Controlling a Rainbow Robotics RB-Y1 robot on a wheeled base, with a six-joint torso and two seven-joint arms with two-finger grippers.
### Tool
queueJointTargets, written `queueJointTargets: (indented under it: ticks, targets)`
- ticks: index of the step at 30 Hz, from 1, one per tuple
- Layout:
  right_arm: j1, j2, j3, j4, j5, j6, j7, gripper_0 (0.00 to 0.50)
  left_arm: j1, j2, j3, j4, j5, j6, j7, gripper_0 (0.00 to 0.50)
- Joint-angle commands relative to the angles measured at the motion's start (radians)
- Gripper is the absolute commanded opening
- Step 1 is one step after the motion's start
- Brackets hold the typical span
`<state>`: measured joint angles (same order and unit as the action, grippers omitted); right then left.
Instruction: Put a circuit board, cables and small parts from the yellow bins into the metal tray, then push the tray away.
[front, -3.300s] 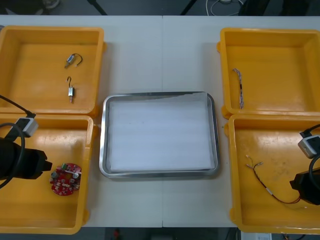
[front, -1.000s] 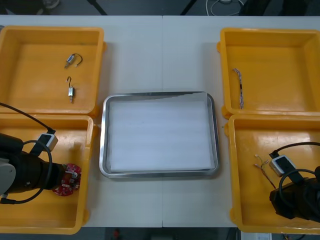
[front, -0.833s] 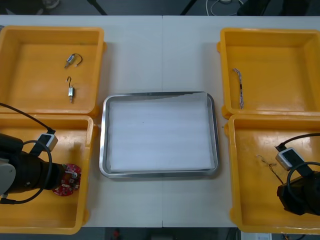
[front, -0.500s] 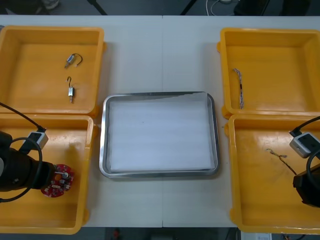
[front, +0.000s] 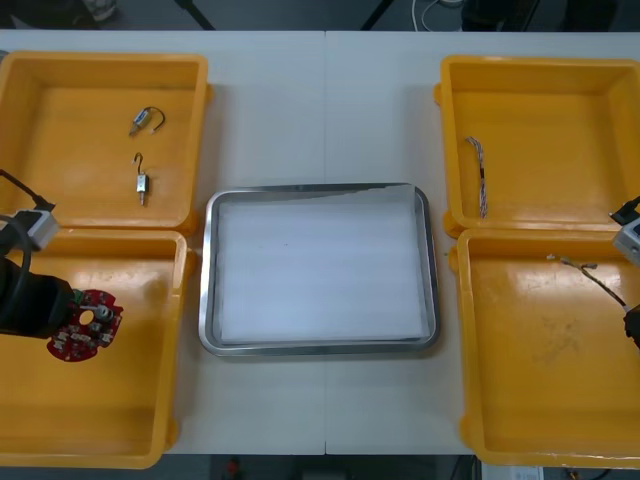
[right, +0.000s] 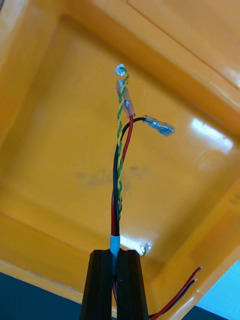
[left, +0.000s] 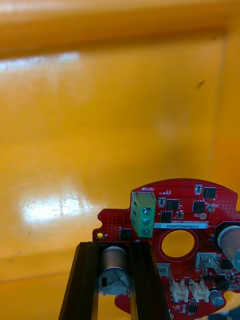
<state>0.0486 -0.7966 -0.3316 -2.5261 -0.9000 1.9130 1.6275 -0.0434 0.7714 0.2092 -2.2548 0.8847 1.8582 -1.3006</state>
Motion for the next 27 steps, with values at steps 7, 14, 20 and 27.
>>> queueJointTargets:
  ticks: [7,14,20,27]
  targets:
    - [-0.09,-0.09,0.005,-0.031,-0.079,0.007,0.006,0.0,-0.247,0.035,-0.116,-0.088,0.063,0.062,0.313,0.0]
    - [-0.136,-0.105,0.065,-0.031,-0.083,0.007,0.002,0.0,-0.371,0.032,-0.294,-0.086,0.068,0.062,0.403,0.0]
    - [-0.167,-0.116,0.091,-0.031,-0.099,0.007,0.006,0.0,-0.44,0.009,-0.422,-0.078,0.043,0.038,0.451,0.0]
    - [-0.187,-0.138,0.114,-0.031,-0.115,0.007,0.005,0.0,-0.481,-0.034,-0.557,-0.006,-0.021,-0.039,0.458,0.0]
